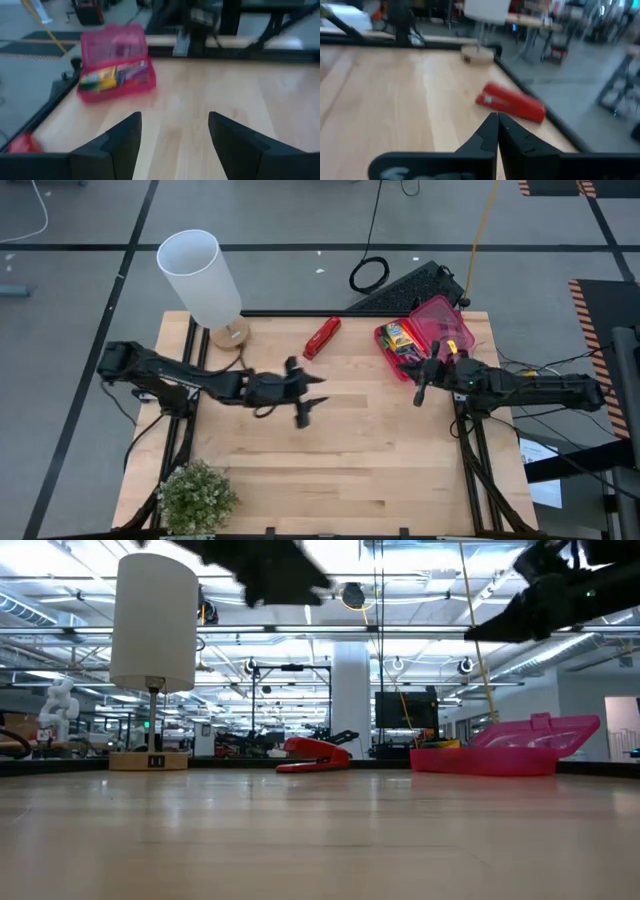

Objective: Pack school essentials
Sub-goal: Return to Home Position

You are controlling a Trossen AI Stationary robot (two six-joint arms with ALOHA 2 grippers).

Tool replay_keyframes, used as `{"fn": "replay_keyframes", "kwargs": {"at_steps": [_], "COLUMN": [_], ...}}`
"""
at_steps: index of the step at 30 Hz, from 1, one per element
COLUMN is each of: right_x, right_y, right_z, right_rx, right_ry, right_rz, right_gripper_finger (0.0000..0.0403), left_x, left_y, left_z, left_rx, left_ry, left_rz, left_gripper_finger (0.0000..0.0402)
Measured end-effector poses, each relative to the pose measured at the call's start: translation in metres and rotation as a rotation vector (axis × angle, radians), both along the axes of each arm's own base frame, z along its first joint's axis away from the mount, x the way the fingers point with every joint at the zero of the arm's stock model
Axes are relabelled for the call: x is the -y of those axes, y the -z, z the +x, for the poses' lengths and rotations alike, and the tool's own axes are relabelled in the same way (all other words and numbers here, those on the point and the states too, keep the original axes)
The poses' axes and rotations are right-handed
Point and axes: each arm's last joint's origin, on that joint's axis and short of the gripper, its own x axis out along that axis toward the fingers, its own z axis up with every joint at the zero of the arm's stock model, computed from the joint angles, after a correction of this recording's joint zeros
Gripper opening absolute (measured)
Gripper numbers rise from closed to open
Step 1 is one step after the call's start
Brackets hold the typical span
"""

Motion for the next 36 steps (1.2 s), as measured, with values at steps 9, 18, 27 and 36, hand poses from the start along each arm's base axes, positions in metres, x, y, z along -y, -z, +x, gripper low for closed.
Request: {"fn": "replay_keyframes", "kwargs": {"at_steps": [9, 18, 27, 36], "right_x": [-0.009, -0.01, -0.011, -0.013], "right_y": [0.021, 0.041, 0.038, 0.037], "right_z": [-0.001, -0.005, -0.009, -0.014], "right_rx": [0.091, 0.124, 0.157, 0.172], "right_ry": [-0.098, -0.143, -0.157, -0.23], "right_rz": [-0.122, -0.143, -0.155, -0.159], "right_gripper_finger": [0.0, 0.0, 0.0, 0.0], "left_x": [-0.003, -0.021, -0.041, -0.041], "left_y": [0.015, 0.029, 0.029, 0.029], "left_z": [-0.04, -0.051, -0.05, -0.05], "left_rx": [0.223, 0.151, 0.149, 0.142], "left_ry": [0.02, -0.049, 0.049, 0.062], "left_rz": [0.044, 0.056, 0.039, 0.066], "left_gripper_finger": [0.0165, 0.0066, 0.001, 0.0008]}}
